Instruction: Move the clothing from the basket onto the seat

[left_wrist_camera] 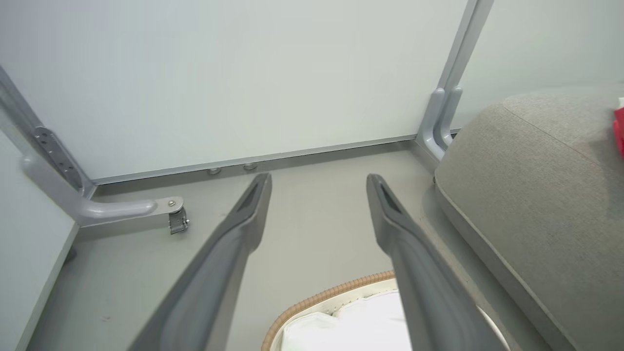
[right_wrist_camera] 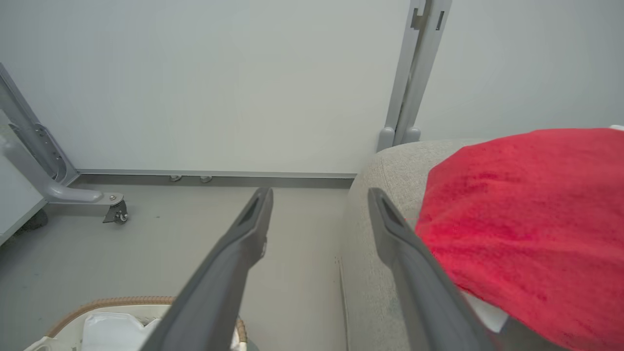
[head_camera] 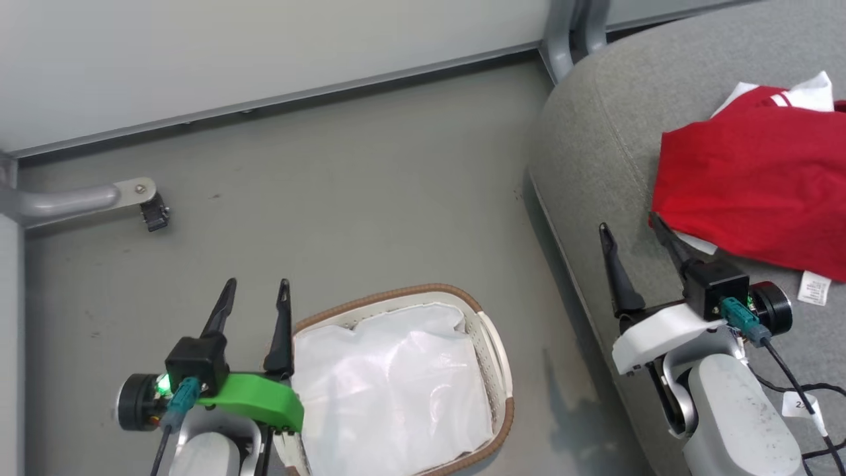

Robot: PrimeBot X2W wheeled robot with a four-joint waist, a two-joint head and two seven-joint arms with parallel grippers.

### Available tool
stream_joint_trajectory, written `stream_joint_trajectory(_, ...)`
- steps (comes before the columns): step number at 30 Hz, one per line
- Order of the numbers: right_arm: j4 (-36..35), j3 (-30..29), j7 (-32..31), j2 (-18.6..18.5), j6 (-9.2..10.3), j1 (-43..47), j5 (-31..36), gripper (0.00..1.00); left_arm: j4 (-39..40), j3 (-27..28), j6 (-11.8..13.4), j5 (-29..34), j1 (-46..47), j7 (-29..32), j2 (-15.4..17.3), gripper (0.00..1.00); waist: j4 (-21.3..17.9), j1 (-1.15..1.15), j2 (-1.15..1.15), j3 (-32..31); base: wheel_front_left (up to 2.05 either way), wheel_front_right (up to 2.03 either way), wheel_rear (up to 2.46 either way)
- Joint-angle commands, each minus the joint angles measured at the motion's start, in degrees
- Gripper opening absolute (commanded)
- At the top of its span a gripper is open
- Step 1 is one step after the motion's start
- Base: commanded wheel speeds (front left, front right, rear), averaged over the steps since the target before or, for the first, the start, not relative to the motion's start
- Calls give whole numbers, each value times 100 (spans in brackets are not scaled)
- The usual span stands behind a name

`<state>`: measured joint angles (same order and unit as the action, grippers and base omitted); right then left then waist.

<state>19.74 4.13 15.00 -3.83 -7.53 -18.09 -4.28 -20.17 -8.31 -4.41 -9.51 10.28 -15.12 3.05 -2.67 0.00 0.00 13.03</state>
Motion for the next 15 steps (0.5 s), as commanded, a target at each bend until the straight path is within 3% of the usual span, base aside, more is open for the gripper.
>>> stream_joint_trajectory(1, -28, 45, 27, -1, 8, 105, -55, 100, 49, 121, 70, 87, -158, -4, -1, 100, 387, 0, 0, -370, 0, 0, 0)
stream_joint_trajectory(7, -77, 128, 27, 65, 8, 341, -231, 100, 157, 596, 217, 290, -577, -4, -9, 100, 603, 0, 0, -653, 0, 0, 0)
stream_joint_trajectory(15, -10, 59, 27, 77, 8, 818, -364, 100, 134, 799, 7, 227, -1056, -4, -12, 100, 644, 0, 0, -994, 0, 0, 0)
